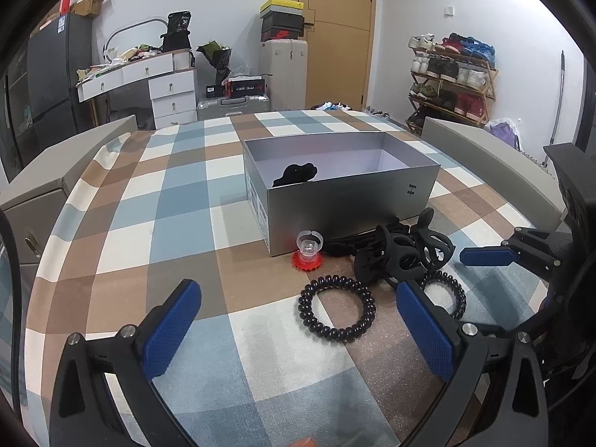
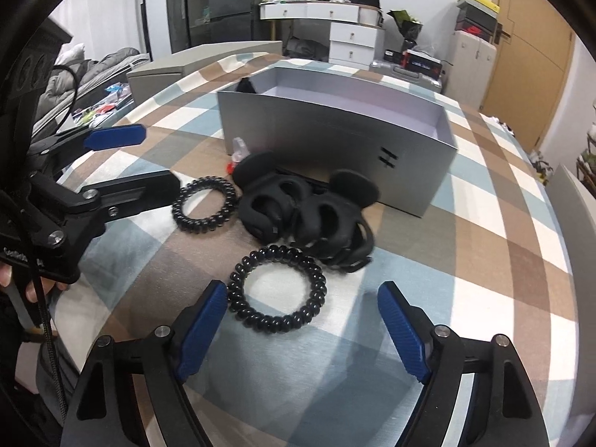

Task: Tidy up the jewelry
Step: 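Move the right gripper to the black coil hair tie and grasp it, then lift the hair tie with the right gripper and lower it into the box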

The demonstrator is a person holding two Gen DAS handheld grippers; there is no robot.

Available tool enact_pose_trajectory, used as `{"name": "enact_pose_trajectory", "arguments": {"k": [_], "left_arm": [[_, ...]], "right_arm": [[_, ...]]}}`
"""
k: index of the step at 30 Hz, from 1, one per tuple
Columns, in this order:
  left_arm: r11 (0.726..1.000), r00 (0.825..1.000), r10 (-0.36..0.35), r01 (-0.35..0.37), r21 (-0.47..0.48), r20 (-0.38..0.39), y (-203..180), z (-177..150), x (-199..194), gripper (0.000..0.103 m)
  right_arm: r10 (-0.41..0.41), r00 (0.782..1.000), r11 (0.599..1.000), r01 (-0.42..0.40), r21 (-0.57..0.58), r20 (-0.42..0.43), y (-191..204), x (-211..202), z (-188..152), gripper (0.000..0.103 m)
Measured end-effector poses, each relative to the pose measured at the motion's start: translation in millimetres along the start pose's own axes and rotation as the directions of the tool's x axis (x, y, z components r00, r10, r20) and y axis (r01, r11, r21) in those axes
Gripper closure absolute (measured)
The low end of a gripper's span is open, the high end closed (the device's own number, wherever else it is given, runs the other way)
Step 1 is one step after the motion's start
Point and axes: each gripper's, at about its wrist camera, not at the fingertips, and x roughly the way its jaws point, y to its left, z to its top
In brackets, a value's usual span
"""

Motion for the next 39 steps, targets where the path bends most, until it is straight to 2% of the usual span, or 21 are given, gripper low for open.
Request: {"name": "enact_pose_trajectory", "arguments": {"k": [5, 7, 8, 10, 13, 23, 29, 39], "left_arm": [[1.0, 1.0, -0.005, 0.005, -0.01, -0.003, 2, 0, 0, 0.001], [1.0, 1.0, -0.005, 0.005, -0.012, -0.003, 2, 0, 0, 0.001], [1.0, 1.0, -0.006, 0.006, -0.012, -0.003, 2, 0, 0, 0.001], [1.0, 1.0, -0.004, 0.004, -0.01, -0.004, 2, 1, 0, 0.001], [1.0, 1.0, -0.004, 0.004, -0.006, -0.003, 1, 0, 0, 0.001], [1.0, 1.0, 0.004, -0.004, 0.003, -0.011, -1, 1, -1, 0.001], [1.0, 0.997, -0.011, 0.013, 0.027, -0.08, -9, 0, 4, 0.001], [0.993, 0.979, 0.058, -0.035, 0.117, -0.196, -23, -2, 25, 0.001]], "right_arm": [[0.009, 1.0, 1.0, -0.009, -0.004, 0.009, 4, 1, 1, 0.028], [0.021, 1.0, 1.0, -0.02, -0.013, 0.015, 7, 0, 1, 0.038], [0.031, 0.999, 0.999, -0.031, -0.018, 0.016, 7, 0, 2, 0.04], [0.042, 0.999, 0.999, -0.042, -0.025, 0.018, 9, -1, 1, 0.053], [0.044, 0.999, 0.998, -0.043, -0.039, 0.018, 10, -3, 1, 0.062], [0.073, 0.996, 0.997, -0.073, -0.009, 0.042, 3, -17, -10, 0.063], [0.076, 0.995, 0.997, -0.077, 0.023, 0.057, -4, -26, -16, 0.063], [0.073, 0.986, 0.991, -0.089, 0.1, 0.147, -24, -48, -19, 0.063]]}}
